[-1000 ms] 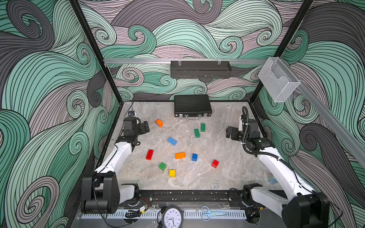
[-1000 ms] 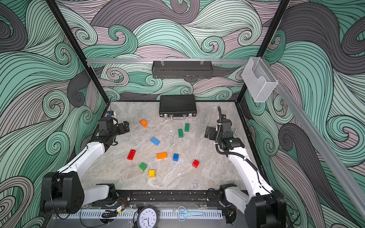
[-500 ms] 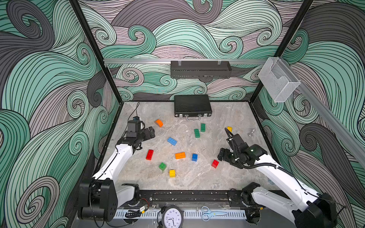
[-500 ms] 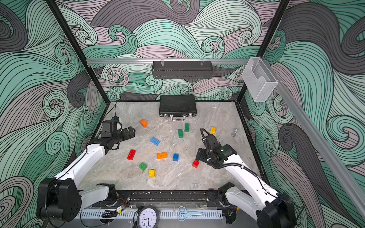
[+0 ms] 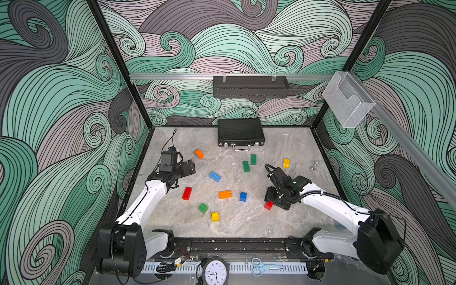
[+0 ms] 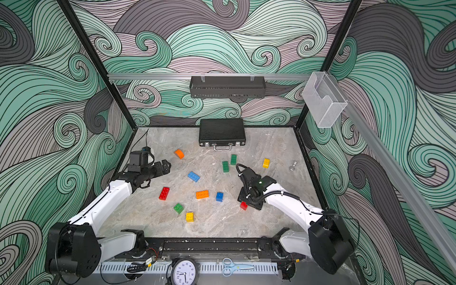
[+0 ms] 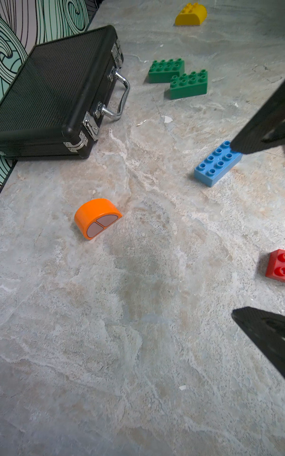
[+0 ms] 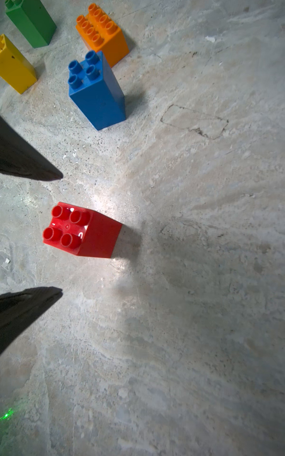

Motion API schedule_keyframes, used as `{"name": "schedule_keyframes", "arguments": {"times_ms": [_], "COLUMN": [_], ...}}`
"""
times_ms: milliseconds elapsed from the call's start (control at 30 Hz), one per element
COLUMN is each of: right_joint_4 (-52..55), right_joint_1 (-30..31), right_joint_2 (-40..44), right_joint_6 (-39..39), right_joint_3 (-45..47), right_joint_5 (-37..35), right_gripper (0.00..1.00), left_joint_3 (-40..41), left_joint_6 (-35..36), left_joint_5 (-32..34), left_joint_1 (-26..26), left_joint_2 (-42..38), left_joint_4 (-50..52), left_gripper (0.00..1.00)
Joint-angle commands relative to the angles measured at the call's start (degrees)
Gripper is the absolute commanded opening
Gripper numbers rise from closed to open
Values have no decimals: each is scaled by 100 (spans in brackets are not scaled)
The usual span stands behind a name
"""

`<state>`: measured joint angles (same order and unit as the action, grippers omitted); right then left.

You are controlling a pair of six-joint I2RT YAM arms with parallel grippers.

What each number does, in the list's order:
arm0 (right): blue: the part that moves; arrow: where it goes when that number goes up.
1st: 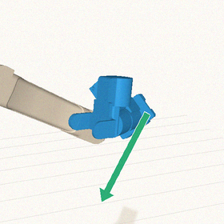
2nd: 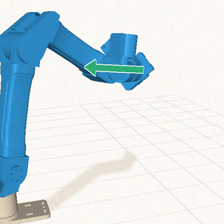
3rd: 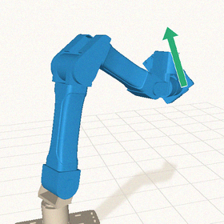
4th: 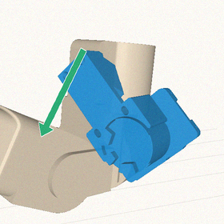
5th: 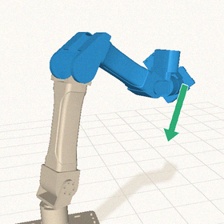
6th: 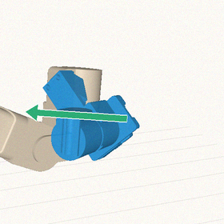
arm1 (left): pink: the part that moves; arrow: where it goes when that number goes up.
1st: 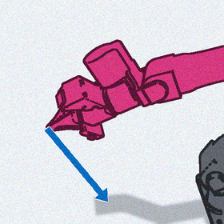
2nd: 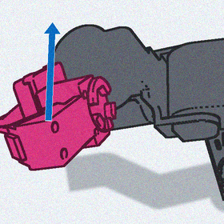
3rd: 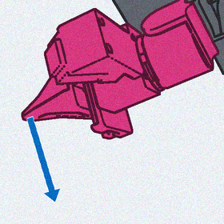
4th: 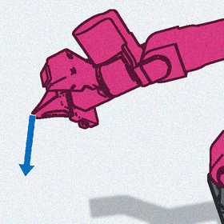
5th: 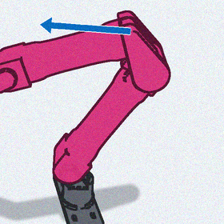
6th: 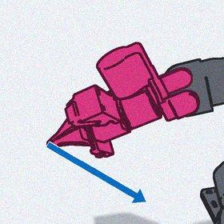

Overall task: Assemble an ice cream with lego
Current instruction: Move the lego brick at the center of the board.

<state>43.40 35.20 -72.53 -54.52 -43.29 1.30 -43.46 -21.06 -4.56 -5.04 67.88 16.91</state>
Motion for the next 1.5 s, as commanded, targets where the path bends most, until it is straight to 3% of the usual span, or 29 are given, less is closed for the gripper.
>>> {"name": "schedule_keyframes", "arguments": {"times_ms": [0,233,500,667,833,1000,1467], "right_joint_4": [-90,-240,-83,-73,-94,19,483], "right_joint_1": [40,42,43,40,40,43,31], "right_joint_2": [-159,-578,-758,-1004,-1324,-1683,-3322], "right_joint_6": [-225,-125,-188,-103,83,557,2386], "right_joint_3": [-77,-157,-224,-330,-534,-987,-2746], "right_joint_5": [-136,-16,-36,68,169,49,-415], "right_gripper": [66,62,49,45,34,28,30], "left_joint_3": [-150,-140,-145,-145,-156,-156,-128], "left_joint_6": [-9,-17,-16,-1,12,43,115], "left_joint_5": [-83,-46,20,91,104,117,269], "left_joint_1": [-32,-33,-36,-40,-38,-40,-41], "left_joint_2": [-55,-82,-90,-87,-90,-106,-296], "left_joint_4": [180,205,272,317,348,383,486], "left_gripper": [97,97,97,97,97,97,97]}}
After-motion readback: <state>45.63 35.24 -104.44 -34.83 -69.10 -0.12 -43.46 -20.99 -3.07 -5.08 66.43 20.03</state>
